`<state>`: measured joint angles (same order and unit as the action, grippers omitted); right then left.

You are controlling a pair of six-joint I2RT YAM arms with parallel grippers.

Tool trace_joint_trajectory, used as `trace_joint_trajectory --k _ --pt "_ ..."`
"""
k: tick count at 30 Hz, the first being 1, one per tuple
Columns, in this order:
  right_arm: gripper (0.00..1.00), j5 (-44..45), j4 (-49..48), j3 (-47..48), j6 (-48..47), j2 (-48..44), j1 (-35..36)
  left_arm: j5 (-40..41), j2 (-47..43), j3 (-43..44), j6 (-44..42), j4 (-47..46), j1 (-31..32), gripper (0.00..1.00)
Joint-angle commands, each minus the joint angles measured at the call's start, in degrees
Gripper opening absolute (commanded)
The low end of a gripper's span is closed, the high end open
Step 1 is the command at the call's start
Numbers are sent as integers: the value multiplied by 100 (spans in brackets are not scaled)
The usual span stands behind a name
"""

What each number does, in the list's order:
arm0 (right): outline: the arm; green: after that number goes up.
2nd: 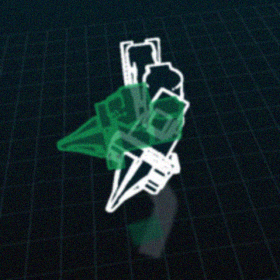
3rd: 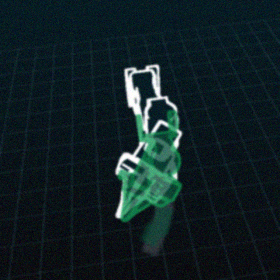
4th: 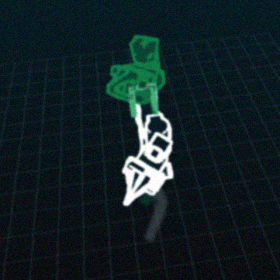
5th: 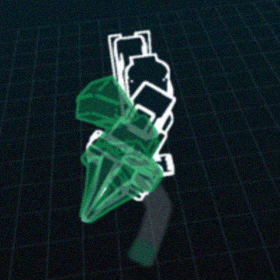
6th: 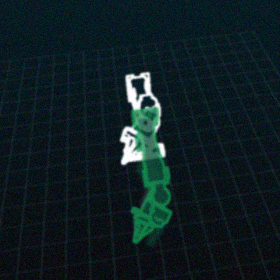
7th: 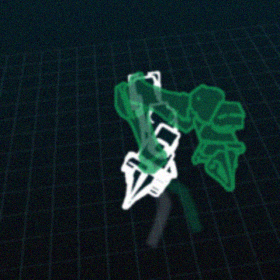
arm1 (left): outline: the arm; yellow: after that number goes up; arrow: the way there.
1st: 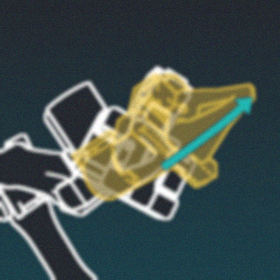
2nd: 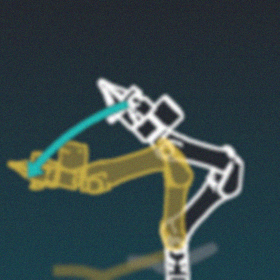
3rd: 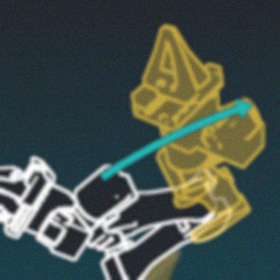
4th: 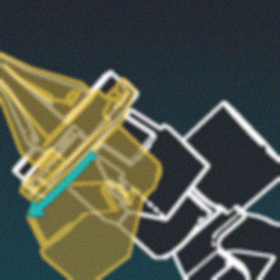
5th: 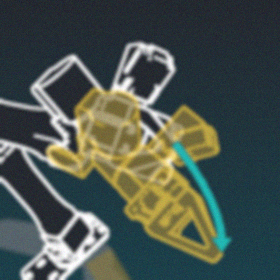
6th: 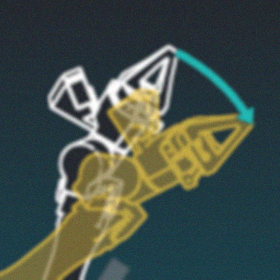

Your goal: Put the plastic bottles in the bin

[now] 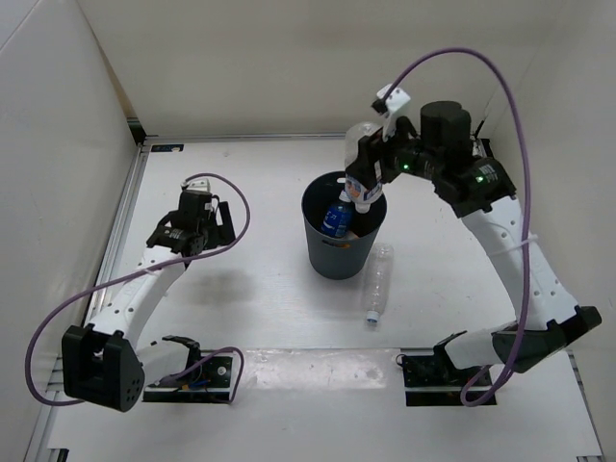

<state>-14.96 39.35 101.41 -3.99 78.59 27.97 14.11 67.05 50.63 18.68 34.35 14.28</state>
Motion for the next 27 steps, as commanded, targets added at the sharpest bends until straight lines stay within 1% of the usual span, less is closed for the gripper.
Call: trace_joint_trajectory --k 1,2,4,5,6,9,14,16,18,19,20,21,22,23,24,25,26,27 --pt "36 54 -349 -340 -629 -1 218 -145 -297 -124 -57 -42 -75 100" --pt "38 37 -349 -402 -725 7 227 -145 -323 -141 -66 -16 -75 100" --pt "49 20 -358 -568 -840 16 314 -154 -385 -185 -75 10 -119 100" --pt "57 37 -410 -656 -901 16 323 -163 -429 -203 -83 19 -119 100" --pt "74 46 -472 -779 -884 8 324 -172 -447 -255 -75 11 -127 100" --pt "90 168 -551 -868 -911 25 341 -180 -543 -308 -49 54 -171 100" --pt "90 361 -700 -456 -815 43 130 -216 -579 -343 -31 46 -172 100" --pt "90 878 -954 -254 -657 -10 60 -233 -552 -335 -48 54 -172 100" --pt "90 1265 -1253 -200 -262 -98 -115 -233 -552 -335 -48 46 -180 100" --pt "90 2007 -1368 -209 18 -115 -290 -242 -535 -326 -48 11 -180 100" --pt "90 2180 -1482 -191 282 -159 -353 -242 -535 -343 -48 2 -172 100" --pt "90 2260 -1361 -157 354 -151 -588 -242 -535 -335 -57 -16 -172 100" --pt "90 1878 -1273 -147 503 -133 -712 -251 -535 -343 -40 -25 -172 100" --pt "90 1665 -1150 -156 809 -98 -1018 -251 -535 -352 -40 -25 -189 100" --pt "90 1237 -827 -208 960 -81 -1300 -277 -526 -352 -22 -59 -172 100" --pt "90 902 -737 -305 1066 -133 -1442 -268 -517 -361 -13 -69 -189 100" --pt "90 751 -675 -662 1267 -150 -1756 -260 -508 -370 -4 -60 -189 100" --pt "90 610 -509 -796 1408 -290 -1803 -277 -526 -387 4 -86 -172 100"
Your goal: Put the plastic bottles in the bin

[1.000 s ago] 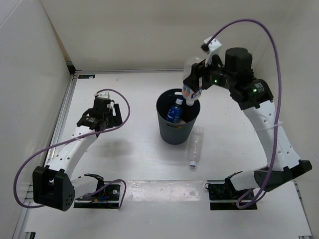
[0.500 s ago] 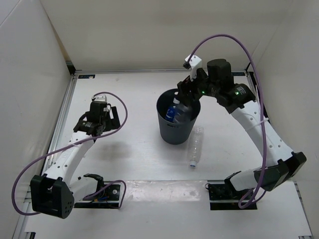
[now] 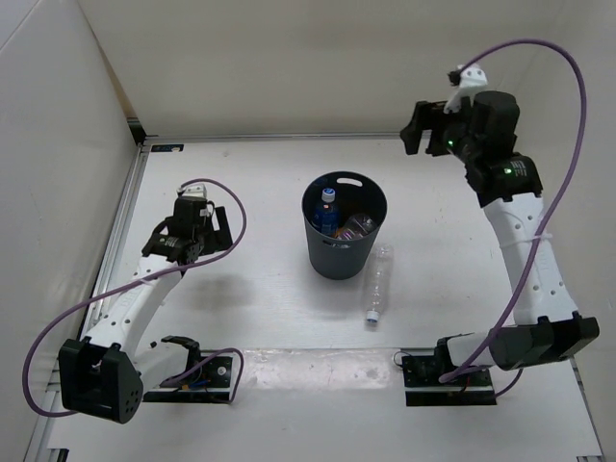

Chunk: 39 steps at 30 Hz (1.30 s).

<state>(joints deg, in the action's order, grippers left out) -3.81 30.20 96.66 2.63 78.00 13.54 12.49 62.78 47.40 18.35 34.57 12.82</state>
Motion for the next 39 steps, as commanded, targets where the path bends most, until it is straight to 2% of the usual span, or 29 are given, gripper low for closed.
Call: trace_joint_trajectory --k 1,6,10,14,24,28,31,32,34,35,37,38,39 --pt "90 -550 530 -454 773 -267 -404 -124 -100 -73 37 -108 -34 100" --pt "90 -858 1269 -1683 975 -399 -659 -133 -187 -152 64 -82 -60 100" --pt "90 -1189 1585 -1722 897 -119 -957 -159 -284 -196 -33 15 -60 100" --pt "90 -1551 2122 -1755 932 706 -1125 -203 -311 -187 -138 164 -95 100" --pt "90 -2272 1166 -3135 1177 383 -985 -344 -504 -29 -384 744 -139 100" --pt "90 -2168 770 -3557 1275 199 -994 -370 -697 -20 -472 894 -139 100" --pt "90 -2141 689 -3409 1248 -152 -1038 -379 -872 -72 -481 973 -148 100" --pt "90 -2211 716 -3095 1240 -188 -1133 -379 -917 -90 -490 964 -148 100" --pt "90 -2849 882 -2839 1345 -285 -1239 -388 -1066 -160 -490 955 -157 100" --pt "90 -3053 952 -2298 1362 -294 -1536 -396 -1101 -178 -481 947 -148 100" --pt "90 -3633 1277 -1890 1398 -338 -1679 -388 -1242 -222 -473 903 -157 100" --pt "90 -3844 1444 -1174 1337 -338 -1905 -362 -1286 -257 -473 877 -166 100" --pt "90 -3829 1558 -950 1154 -381 -1986 -344 -1399 -266 -420 859 -157 100"
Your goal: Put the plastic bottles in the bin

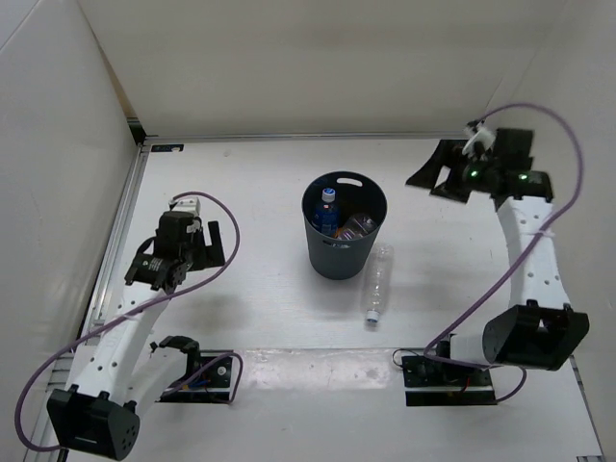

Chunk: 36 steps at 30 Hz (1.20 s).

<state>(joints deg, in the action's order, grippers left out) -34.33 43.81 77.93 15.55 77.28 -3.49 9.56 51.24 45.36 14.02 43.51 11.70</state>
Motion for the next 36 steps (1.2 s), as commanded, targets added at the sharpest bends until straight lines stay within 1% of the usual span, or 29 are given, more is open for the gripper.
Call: trace_joint_trajectory --k 1,2,3,5,6,8,9,10,12,13,15,16,18,21,23,24,25,28,32,36 --pt "90 -142 520 1343 -140 -327 -397 -51 -299 -132 48 -44 -63 100" --pt "90 204 636 1643 -157 -353 -529 -68 -421 -168 74 -53 -54 100" --pt "90 503 724 1751 51 -449 -600 -103 -509 -203 135 -35 -54 100" --pt "90 1056 953 1630 246 -643 -1003 -139 -694 -396 171 -88 -63 100" --pt "90 1025 1006 1072 360 -687 -1449 -165 -738 -432 189 -105 -63 100" --pt "90 535 1007 507 379 -933 -1681 -174 -949 -546 180 -141 -72 100" --pt "90 367 1006 -401 361 -1047 -1786 -157 -1115 -555 145 -141 -54 100" --pt "90 296 980 -697 396 -1196 -1831 -165 -1143 -555 145 -123 -54 100" --pt "90 50 857 -1698 422 -1425 -1997 -113 -1309 -459 162 8 -63 100" --pt "90 75 831 -1859 405 -1643 -1989 -104 -1423 -450 180 122 -63 100" --pt "90 5 839 -2394 335 -1759 -1963 -104 -1625 -414 145 149 -63 100" --pt "90 14 857 -2492 161 -1838 -1928 -104 -1757 -440 136 149 -63 100" --pt "90 163 989 -2546 141 -1900 -1831 -112 -1863 -554 101 35 -37 100" --pt "90 155 1094 -2598 -130 -1743 -1612 -112 -1802 -564 92 -9 -28 100" --pt "90 224 1243 -2625 -437 -1594 -1296 -112 -1758 -555 40 -18 -37 100" --pt "90 364 1287 -2634 -474 -1575 -1208 -112 -1749 -564 31 -35 -19 100" --pt "90 339 1375 -2625 -439 -1549 -946 -121 -1767 -590 13 -87 -19 100" --pt "90 356 1455 -2546 -562 -1383 -803 -121 -1802 -678 -31 -176 -1 100" --pt "90 497 1428 -2529 -483 -1162 -856 -165 -1732 -696 -5 -220 7 100" --pt "90 629 1297 -2563 -430 -891 -733 -394 -1512 -652 -22 -194 305 100"
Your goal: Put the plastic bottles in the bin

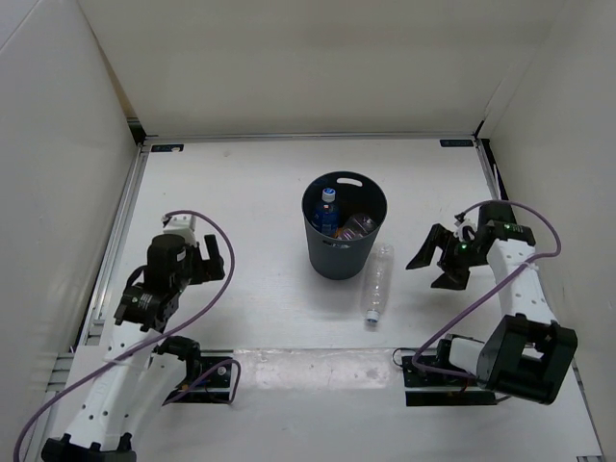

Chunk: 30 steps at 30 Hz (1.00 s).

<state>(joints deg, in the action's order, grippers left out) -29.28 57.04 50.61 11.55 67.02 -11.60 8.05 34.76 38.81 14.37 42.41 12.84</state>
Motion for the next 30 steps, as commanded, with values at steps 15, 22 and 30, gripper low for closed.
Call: trace_joint_trajectory --k 15,22,30 --pt "90 291 -509 635 -356 1180 2100 521 30 -84 118 -76 1150 100" --pt "90 264 -764 458 -303 1682 2416 522 223 -67 -48 -41 1159 100" --pt "90 63 -905 380 -4 2182 2417 171 690 4 -75 -32 1115 100"
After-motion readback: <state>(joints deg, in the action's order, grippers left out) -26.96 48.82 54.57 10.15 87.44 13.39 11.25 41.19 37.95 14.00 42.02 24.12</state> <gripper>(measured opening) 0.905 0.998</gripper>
